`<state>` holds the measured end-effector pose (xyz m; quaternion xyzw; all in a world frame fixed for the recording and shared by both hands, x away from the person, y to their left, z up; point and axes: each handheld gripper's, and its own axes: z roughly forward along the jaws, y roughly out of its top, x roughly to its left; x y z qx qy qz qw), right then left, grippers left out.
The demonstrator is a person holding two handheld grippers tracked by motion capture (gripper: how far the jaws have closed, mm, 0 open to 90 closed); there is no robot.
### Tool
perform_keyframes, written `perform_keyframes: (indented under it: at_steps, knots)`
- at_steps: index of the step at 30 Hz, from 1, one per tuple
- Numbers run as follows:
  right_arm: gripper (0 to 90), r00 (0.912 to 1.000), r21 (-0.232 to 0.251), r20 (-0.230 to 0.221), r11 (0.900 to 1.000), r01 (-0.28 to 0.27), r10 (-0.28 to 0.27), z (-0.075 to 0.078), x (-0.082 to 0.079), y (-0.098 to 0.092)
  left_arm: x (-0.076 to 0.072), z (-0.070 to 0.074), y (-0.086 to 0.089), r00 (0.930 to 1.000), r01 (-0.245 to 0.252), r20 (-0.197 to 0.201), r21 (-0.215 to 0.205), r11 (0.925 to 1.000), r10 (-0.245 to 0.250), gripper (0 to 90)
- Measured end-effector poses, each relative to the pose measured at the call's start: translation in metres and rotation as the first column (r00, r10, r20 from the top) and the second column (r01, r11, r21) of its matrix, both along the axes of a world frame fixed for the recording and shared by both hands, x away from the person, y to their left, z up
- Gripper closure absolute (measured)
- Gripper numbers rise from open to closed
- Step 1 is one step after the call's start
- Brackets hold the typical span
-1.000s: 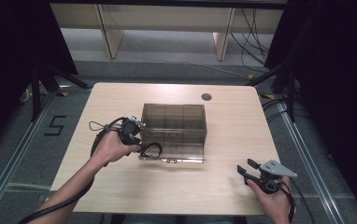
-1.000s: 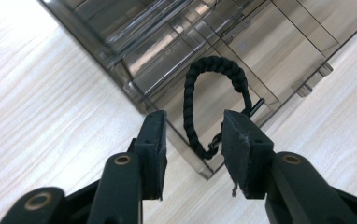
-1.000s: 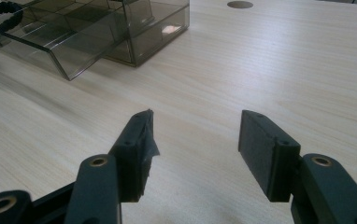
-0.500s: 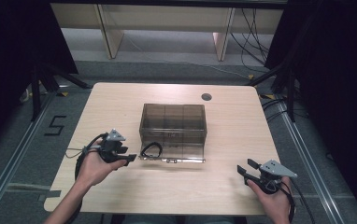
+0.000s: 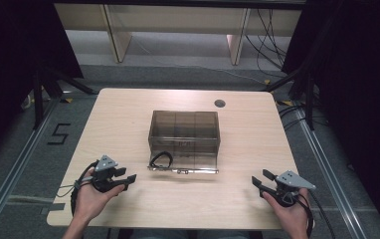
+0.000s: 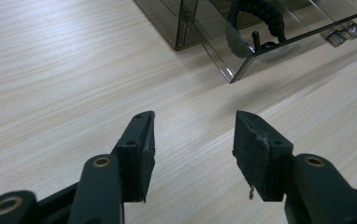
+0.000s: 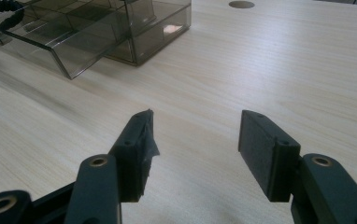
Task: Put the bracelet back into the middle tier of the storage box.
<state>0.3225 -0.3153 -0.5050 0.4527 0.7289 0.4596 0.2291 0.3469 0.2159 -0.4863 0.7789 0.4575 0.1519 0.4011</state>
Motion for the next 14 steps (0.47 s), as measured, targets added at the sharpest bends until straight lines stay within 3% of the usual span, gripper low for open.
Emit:
perform_keyframes:
  at_steps: [1, 2, 4, 5, 6, 9, 11, 12, 14]
  knots:
    - [46.4, 0.9991, -0.031, 0.040, 0.999, -0.013, 0.014, 0.000, 0.003, -0.003, -0.002, -0.002, 0.002, 0.9999, 0.014, 0.000, 0.001, 0.9999, -0.014, 48.3]
    - [46.4, 0.9988, -0.029, 0.048, 1.000, -0.010, 0.011, -0.001, 0.003, -0.003, -0.004, -0.007, 0.002, 0.9999, -0.009, 0.008, -0.018, 0.9998, 0.009, 48.3]
    - [46.4, 0.9988, -0.030, 0.047, 0.999, -0.011, 0.012, -0.001, 0.003, -0.003, -0.006, -0.009, 0.003, 1.0000, -0.004, 0.007, -0.003, 1.0000, 0.004, 48.3]
    - [46.4, 1.0000, 0.005, 0.004, 1.000, 0.002, -0.002, 0.000, 0.000, 0.000, -0.009, -0.013, 0.003, 0.9993, -0.036, 0.004, -0.022, 0.9991, 0.037, 48.4]
    - [46.4, 1.0000, 0.004, 0.004, 1.000, 0.001, -0.001, 0.000, 0.000, 0.000, -0.010, -0.015, 0.002, 0.9988, -0.050, -0.002, -0.037, 0.9981, 0.050, 48.3]
    - [46.4, 0.9999, 0.007, -0.009, 1.000, 0.007, -0.007, 0.000, 0.000, 0.000, -0.010, -0.017, 0.006, 0.9991, -0.038, -0.019, -0.021, 0.9991, 0.037, 47.8]
    - [46.4, 0.9999, -0.008, 0.010, 1.000, -0.004, 0.004, -0.001, 0.001, -0.001, -0.010, -0.018, 0.006, 0.9991, -0.042, -0.012, -0.030, 0.9987, 0.041, 47.5]
    - [46.4, 1.0000, 0.002, 0.006, 1.000, -0.001, 0.001, 0.000, 0.001, -0.001, -0.010, -0.018, 0.004, 0.9981, -0.062, -0.004, -0.056, 0.9965, 0.062, 47.5]
    - [46.4, 1.0000, 0.005, 0.003, 1.000, 0.003, -0.003, 0.000, 0.000, -0.001, -0.010, -0.018, 0.006, 0.9986, -0.054, -0.007, -0.038, 0.9978, 0.053, 47.5]
